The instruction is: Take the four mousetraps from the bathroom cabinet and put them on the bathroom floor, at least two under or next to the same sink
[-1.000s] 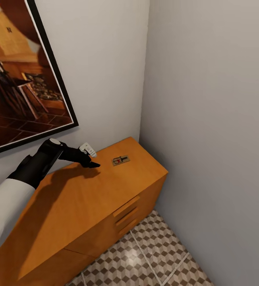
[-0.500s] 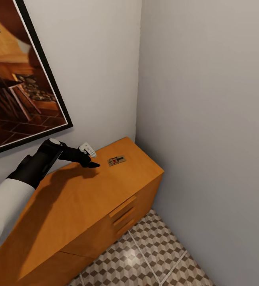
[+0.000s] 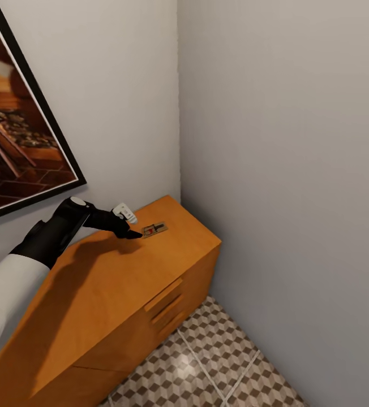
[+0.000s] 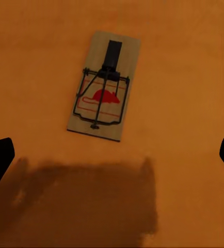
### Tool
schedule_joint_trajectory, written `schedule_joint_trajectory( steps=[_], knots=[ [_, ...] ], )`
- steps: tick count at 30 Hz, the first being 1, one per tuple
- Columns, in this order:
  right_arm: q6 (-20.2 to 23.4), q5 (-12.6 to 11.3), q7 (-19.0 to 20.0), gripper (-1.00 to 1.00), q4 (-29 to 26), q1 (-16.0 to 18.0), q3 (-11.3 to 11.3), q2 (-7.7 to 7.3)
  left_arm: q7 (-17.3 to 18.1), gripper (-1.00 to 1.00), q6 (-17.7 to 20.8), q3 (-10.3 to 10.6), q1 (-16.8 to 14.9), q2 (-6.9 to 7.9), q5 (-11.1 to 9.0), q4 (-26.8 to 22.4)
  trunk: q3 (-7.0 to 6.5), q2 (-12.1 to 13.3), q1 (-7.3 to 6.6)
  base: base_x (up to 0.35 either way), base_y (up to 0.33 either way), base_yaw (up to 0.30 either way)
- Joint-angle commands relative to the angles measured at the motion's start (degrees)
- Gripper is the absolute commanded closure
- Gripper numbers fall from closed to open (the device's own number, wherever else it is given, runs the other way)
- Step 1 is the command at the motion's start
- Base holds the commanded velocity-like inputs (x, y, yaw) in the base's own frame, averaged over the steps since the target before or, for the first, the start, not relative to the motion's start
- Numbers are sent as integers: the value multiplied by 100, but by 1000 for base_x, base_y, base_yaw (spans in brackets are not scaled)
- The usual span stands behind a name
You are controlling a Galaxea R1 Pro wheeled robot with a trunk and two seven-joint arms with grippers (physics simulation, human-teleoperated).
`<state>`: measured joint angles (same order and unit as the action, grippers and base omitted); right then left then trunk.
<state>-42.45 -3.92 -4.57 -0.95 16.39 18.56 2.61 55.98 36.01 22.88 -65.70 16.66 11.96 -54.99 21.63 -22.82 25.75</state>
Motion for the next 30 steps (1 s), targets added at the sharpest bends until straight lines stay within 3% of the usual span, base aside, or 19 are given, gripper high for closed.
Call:
schedule_joint_trajectory(
  steps=[1,17,30],
  knots=[
    [-18,-39,-26,-100,7,5,51,2,27,-100,38,6,-4,4,26,-8,9,-10,3,0,0,-175],
    [-18,-39,-26,-100,7,5,51,1,27,-100,38,6,-4,4,26,-3,9,-10,3,0,0,-153],
    [-18,-39,-31,-100,7,5,51,2,27,-100,38,6,-4,4,18,3,9,-10,3,0,0,-26]
  ],
)
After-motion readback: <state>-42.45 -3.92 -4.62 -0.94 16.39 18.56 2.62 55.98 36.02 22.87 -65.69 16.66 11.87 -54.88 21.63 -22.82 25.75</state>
